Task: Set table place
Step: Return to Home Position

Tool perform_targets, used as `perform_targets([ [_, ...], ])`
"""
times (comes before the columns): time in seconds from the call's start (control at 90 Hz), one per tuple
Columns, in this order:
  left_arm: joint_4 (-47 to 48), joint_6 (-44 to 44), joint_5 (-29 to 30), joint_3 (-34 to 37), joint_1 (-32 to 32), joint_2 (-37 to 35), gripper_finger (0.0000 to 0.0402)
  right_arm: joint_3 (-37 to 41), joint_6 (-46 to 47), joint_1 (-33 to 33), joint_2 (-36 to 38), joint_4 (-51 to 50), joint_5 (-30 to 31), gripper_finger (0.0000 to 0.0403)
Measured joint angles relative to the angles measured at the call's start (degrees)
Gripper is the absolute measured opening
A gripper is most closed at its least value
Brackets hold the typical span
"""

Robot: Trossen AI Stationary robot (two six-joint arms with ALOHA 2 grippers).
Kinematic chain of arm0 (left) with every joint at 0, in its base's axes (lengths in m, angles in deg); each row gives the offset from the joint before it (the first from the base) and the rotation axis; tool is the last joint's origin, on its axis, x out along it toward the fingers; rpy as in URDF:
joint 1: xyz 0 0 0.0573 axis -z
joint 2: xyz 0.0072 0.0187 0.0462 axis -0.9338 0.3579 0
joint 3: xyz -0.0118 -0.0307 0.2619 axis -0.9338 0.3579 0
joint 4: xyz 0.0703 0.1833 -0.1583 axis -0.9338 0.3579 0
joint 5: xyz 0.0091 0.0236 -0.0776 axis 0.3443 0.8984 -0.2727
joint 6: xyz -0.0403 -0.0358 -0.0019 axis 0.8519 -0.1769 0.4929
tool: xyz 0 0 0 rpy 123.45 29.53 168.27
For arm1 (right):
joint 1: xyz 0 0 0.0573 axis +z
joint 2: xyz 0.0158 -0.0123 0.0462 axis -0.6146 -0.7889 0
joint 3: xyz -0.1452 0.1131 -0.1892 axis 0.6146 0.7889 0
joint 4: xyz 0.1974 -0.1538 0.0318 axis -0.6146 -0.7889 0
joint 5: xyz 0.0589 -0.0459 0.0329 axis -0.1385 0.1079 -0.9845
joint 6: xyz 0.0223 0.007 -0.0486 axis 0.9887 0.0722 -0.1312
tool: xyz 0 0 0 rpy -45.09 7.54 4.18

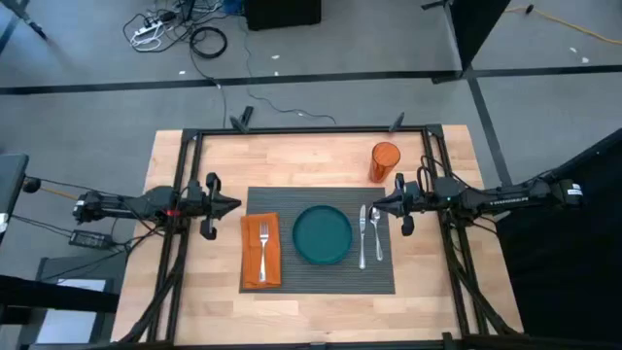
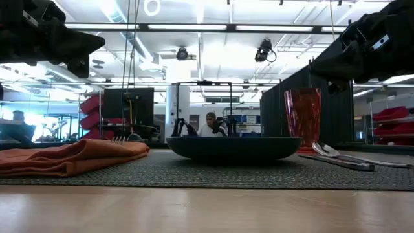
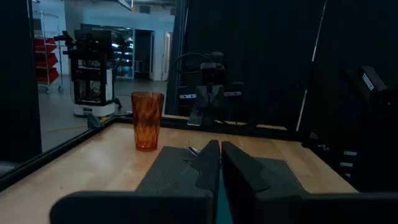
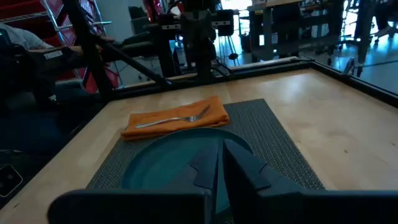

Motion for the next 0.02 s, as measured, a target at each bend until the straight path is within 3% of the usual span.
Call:
perform_targets([
  [0.022, -0.02, 0.02, -0.01, 0.0, 0.0, 0.0, 0.0, 0.01, 0.0, 0.01, 0.0, 0.0, 0.0, 0.0],
])
